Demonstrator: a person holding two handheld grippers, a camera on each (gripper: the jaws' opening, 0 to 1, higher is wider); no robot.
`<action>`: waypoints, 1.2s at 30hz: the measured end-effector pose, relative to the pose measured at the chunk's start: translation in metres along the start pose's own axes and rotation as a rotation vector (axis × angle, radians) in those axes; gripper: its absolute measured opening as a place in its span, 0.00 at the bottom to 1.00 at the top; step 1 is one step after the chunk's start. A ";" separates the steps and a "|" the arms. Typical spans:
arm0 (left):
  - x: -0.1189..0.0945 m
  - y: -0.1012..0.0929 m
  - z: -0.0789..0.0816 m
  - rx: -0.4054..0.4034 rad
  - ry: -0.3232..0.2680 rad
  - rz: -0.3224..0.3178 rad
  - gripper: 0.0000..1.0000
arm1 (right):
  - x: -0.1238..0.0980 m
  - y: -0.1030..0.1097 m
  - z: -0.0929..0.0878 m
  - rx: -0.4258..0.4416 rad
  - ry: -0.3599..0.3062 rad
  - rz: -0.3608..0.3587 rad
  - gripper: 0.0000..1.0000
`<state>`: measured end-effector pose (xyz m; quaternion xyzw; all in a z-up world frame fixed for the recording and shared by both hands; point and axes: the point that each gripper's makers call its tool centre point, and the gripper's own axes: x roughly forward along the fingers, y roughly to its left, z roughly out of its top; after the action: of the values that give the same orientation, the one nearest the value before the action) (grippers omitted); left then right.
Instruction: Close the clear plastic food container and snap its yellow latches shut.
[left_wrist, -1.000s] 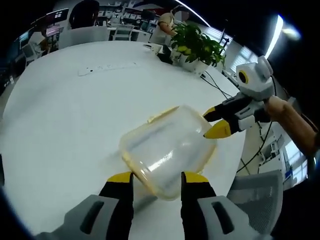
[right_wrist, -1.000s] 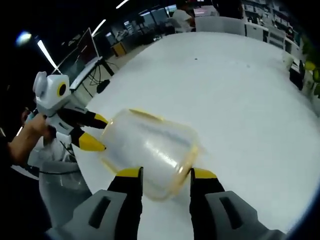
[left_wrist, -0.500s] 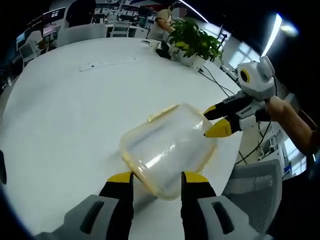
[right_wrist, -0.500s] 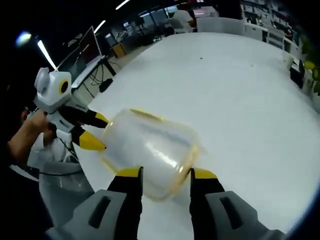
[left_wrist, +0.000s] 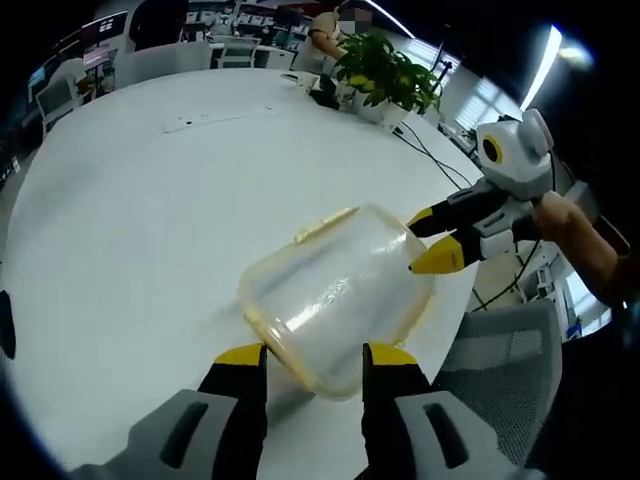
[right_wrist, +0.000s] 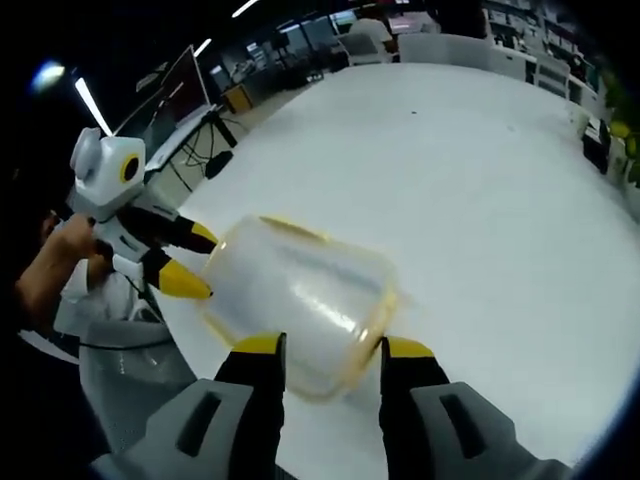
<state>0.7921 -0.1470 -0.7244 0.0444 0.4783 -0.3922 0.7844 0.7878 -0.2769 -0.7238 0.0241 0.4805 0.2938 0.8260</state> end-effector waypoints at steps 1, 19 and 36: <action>-0.001 0.000 -0.002 0.002 0.002 -0.001 0.30 | 0.000 0.002 -0.001 -0.001 0.003 0.000 0.33; -0.017 0.003 -0.023 0.012 0.032 -0.014 0.30 | 0.003 0.027 -0.012 -0.013 0.031 0.013 0.34; -0.020 0.004 -0.025 -0.007 0.013 0.001 0.31 | 0.002 0.026 -0.014 0.024 0.023 0.040 0.33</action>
<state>0.7724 -0.1213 -0.7231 0.0444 0.4847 -0.3897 0.7818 0.7648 -0.2579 -0.7242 0.0402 0.4931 0.3046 0.8139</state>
